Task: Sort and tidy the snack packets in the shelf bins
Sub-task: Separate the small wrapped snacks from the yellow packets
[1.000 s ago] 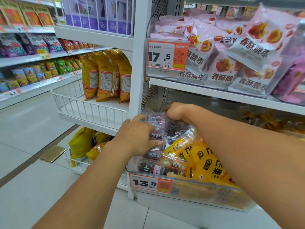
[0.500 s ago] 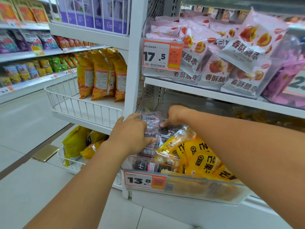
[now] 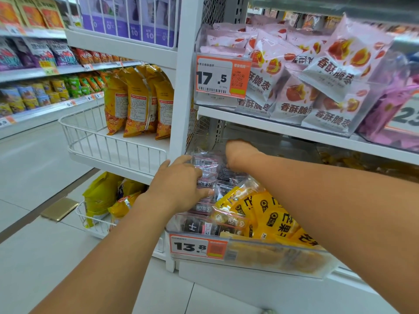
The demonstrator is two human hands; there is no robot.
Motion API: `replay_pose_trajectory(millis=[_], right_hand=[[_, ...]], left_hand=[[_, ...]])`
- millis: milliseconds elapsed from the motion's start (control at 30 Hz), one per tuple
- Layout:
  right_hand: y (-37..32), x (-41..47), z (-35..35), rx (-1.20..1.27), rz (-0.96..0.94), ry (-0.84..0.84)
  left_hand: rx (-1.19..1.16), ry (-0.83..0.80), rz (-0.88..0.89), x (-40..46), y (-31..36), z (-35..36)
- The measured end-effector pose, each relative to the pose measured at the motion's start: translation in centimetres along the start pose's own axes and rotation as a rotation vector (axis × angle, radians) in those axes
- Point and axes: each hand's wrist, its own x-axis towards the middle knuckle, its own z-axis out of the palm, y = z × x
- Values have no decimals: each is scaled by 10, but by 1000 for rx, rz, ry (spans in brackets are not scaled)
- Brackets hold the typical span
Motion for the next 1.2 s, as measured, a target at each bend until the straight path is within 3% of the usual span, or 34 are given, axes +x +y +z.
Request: replay_pose_trajectory(millis=[133, 267, 500, 600, 767, 1000, 1200], right_hand=[[-10, -21, -19, -60, -31, 28], [-14, -34, -17, -317, -255, -308], [-21, -19, 0, -467, -307, -390], [-17, -17, -5, -425, -268, -299], [10, -17, -17, -140, -122, -83], [23, -23, -17, 42, -105, 182], [20, -33, -17, 296, -264, 170]], left_hand=[[-28, 51, 31, -1, 2, -1], [-114, 159, 119, -7, 17, -11], [54, 15, 94, -14, 29, -10], [68, 10, 73, -10, 28, -11], [70, -25, 49, -9, 27, -12], [34, -29, 8, -10, 30, -14], [-365, 96, -129, 2, 28, -11]])
